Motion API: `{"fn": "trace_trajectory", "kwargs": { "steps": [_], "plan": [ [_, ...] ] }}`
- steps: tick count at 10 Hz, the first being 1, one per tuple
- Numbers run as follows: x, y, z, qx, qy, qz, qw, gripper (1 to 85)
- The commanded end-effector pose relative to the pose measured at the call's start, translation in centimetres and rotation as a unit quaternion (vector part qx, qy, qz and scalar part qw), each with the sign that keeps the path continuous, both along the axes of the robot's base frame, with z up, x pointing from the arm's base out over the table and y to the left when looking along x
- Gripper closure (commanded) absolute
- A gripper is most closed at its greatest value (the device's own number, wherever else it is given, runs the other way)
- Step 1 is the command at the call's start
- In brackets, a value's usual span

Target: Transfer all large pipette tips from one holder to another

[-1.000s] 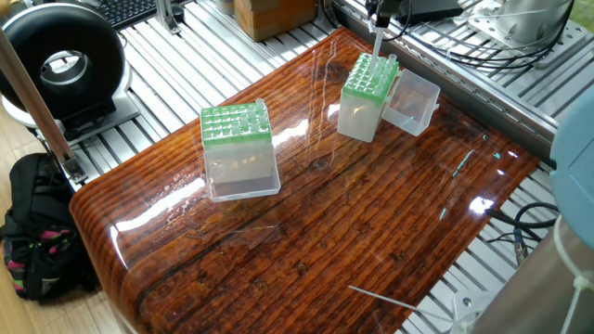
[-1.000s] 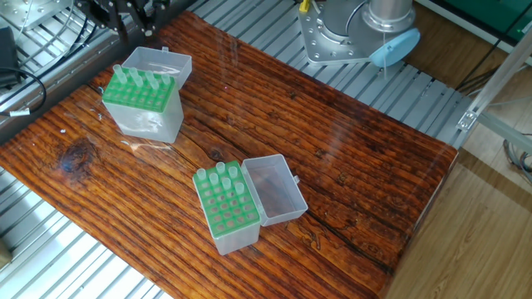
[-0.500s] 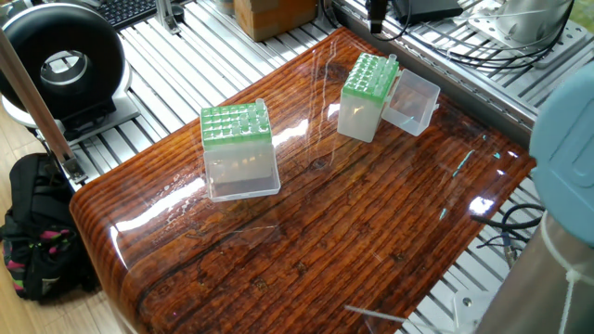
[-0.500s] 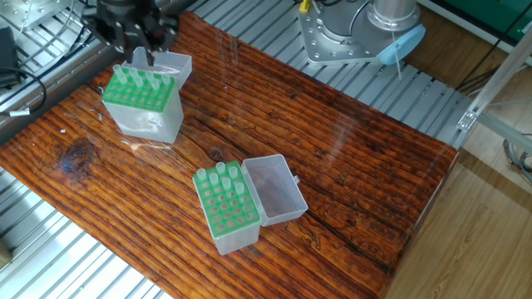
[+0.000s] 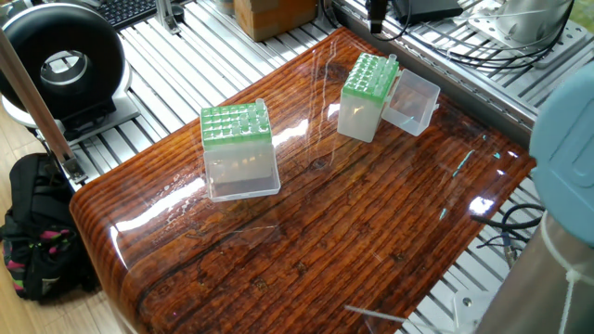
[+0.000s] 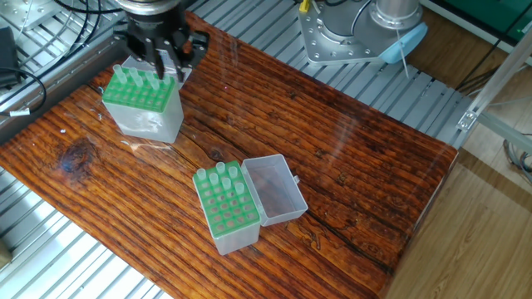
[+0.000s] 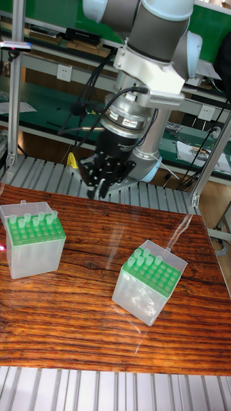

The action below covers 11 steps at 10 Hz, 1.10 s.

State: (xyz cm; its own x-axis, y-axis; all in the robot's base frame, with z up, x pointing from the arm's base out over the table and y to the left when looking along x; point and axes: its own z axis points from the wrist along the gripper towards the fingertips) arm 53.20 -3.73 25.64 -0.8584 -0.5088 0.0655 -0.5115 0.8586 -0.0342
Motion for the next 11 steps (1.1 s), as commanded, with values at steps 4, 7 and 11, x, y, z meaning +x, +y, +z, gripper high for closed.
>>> {"fn": "trace_trajectory", "kwargs": {
  "steps": [4, 7, 11],
  "plan": [
    [-0.3, 1.9, 0.5, 0.008, 0.001, -0.057, 0.9983, 58.7],
    [-0.7, 1.6, 1.1, 0.004, 0.005, -0.071, 0.9975, 61.3],
    [-0.9, 1.7, 1.9, 0.022, 0.015, -0.064, 0.9976, 63.0]
  ]
}}
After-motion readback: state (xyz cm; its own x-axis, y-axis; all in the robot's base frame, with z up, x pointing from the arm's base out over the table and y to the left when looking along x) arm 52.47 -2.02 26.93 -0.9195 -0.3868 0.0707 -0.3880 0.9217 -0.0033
